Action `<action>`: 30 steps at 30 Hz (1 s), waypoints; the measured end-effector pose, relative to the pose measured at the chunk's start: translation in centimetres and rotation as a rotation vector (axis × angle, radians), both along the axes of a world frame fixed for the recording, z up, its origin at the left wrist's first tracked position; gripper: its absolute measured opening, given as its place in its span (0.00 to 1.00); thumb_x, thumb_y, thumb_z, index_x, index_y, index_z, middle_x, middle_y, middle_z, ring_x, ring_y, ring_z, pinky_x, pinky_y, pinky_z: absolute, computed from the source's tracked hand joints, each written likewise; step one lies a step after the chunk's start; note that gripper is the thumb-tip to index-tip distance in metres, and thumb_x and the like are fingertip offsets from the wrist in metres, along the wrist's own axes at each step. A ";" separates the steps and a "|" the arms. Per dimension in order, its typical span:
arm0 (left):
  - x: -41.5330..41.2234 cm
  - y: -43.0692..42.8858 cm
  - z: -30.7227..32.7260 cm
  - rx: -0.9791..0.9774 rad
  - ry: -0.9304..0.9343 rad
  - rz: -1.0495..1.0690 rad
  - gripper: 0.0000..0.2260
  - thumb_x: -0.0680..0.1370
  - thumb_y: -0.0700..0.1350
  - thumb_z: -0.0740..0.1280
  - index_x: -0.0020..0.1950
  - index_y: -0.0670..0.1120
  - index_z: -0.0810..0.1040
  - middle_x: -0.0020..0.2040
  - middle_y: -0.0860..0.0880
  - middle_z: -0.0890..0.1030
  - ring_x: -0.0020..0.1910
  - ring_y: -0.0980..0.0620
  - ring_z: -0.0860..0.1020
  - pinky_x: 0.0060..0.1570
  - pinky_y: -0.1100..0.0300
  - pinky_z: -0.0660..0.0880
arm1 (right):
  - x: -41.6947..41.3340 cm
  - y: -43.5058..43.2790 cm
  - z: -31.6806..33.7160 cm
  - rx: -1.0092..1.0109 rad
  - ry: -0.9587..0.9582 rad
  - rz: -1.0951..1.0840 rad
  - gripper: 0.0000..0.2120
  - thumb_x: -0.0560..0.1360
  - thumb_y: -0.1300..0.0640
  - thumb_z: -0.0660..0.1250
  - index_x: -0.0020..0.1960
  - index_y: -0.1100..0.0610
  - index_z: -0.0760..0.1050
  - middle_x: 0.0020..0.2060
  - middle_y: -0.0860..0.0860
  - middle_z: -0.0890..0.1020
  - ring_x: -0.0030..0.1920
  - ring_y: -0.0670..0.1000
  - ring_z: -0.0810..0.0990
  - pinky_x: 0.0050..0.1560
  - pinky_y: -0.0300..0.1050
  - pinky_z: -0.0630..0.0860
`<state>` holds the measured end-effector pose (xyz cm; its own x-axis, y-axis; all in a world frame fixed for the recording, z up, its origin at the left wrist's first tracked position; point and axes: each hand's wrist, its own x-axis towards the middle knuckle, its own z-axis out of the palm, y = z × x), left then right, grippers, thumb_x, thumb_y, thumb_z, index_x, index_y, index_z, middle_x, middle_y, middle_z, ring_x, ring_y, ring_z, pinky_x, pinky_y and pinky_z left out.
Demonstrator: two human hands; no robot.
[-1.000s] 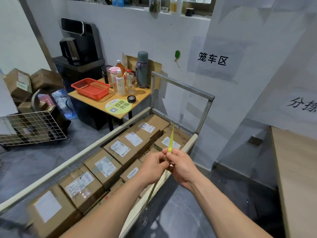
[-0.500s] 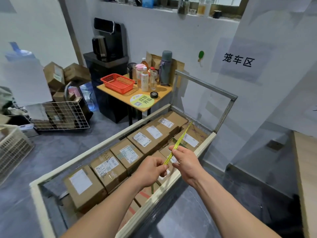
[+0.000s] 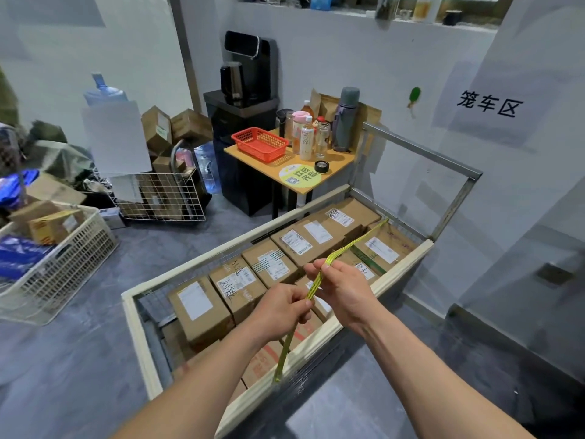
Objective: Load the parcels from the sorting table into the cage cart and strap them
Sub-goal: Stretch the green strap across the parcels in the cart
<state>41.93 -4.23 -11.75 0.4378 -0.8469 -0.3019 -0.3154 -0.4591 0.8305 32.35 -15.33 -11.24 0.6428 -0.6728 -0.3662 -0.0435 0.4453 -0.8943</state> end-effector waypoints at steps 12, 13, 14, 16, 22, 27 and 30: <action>7.3 7.4 -2.7 0.017 0.040 -0.124 0.12 0.80 0.43 0.65 0.37 0.45 0.81 0.34 0.51 0.83 0.33 0.57 0.79 0.43 0.57 0.77 | 5.1 7.8 -0.9 -0.064 0.048 -0.119 0.13 0.84 0.63 0.55 0.49 0.60 0.78 0.40 0.54 0.83 0.45 0.53 0.79 0.52 0.52 0.73; 8.3 8.4 -3.0 0.024 0.043 -0.144 0.13 0.81 0.43 0.65 0.36 0.46 0.80 0.34 0.51 0.83 0.33 0.56 0.78 0.41 0.56 0.77 | 5.9 8.8 -1.1 -0.075 0.050 -0.140 0.13 0.84 0.63 0.55 0.49 0.60 0.78 0.39 0.53 0.82 0.42 0.51 0.79 0.48 0.49 0.73; 9.3 9.2 -3.4 0.031 0.052 -0.160 0.13 0.81 0.44 0.65 0.36 0.46 0.80 0.33 0.51 0.83 0.33 0.54 0.78 0.40 0.55 0.77 | 6.7 9.6 -1.3 -0.086 0.056 -0.162 0.13 0.84 0.63 0.55 0.49 0.60 0.77 0.38 0.53 0.82 0.40 0.50 0.78 0.45 0.46 0.73; 11.1 11.1 -3.9 0.053 0.077 -0.173 0.13 0.81 0.44 0.64 0.38 0.44 0.80 0.33 0.51 0.82 0.28 0.53 0.74 0.31 0.55 0.75 | 8.2 11.2 -1.8 -0.088 0.074 -0.209 0.12 0.84 0.63 0.56 0.49 0.60 0.77 0.38 0.53 0.81 0.37 0.49 0.78 0.41 0.44 0.72; 14.5 15.2 -5.8 0.087 0.087 -0.236 0.12 0.81 0.42 0.64 0.39 0.46 0.81 0.35 0.50 0.81 0.28 0.55 0.74 0.30 0.61 0.72 | 11.0 14.5 -3.6 -0.023 0.086 -0.309 0.10 0.84 0.62 0.56 0.57 0.64 0.74 0.39 0.56 0.80 0.42 0.53 0.80 0.43 0.49 0.76; 16.4 16.8 -7.4 0.089 0.072 -0.211 0.08 0.80 0.43 0.67 0.47 0.55 0.83 0.45 0.51 0.83 0.46 0.50 0.81 0.48 0.54 0.78 | 12.4 15.6 -4.9 0.015 0.133 -0.335 0.10 0.84 0.62 0.57 0.59 0.65 0.74 0.41 0.58 0.81 0.45 0.55 0.81 0.47 0.50 0.77; 17.5 17.5 -8.3 0.108 0.037 -0.182 0.10 0.81 0.45 0.67 0.60 0.47 0.82 0.52 0.52 0.82 0.52 0.53 0.80 0.52 0.58 0.76 | 13.4 15.8 -5.7 0.047 0.144 -0.325 0.10 0.84 0.61 0.57 0.57 0.64 0.75 0.41 0.57 0.82 0.47 0.56 0.81 0.48 0.49 0.77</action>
<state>59.43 13.31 -20.01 0.2678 -0.8725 -0.4087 -0.3711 -0.4848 0.7920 45.72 0.51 -16.98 0.3375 -0.8140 -0.4728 -0.0174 0.4967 -0.8677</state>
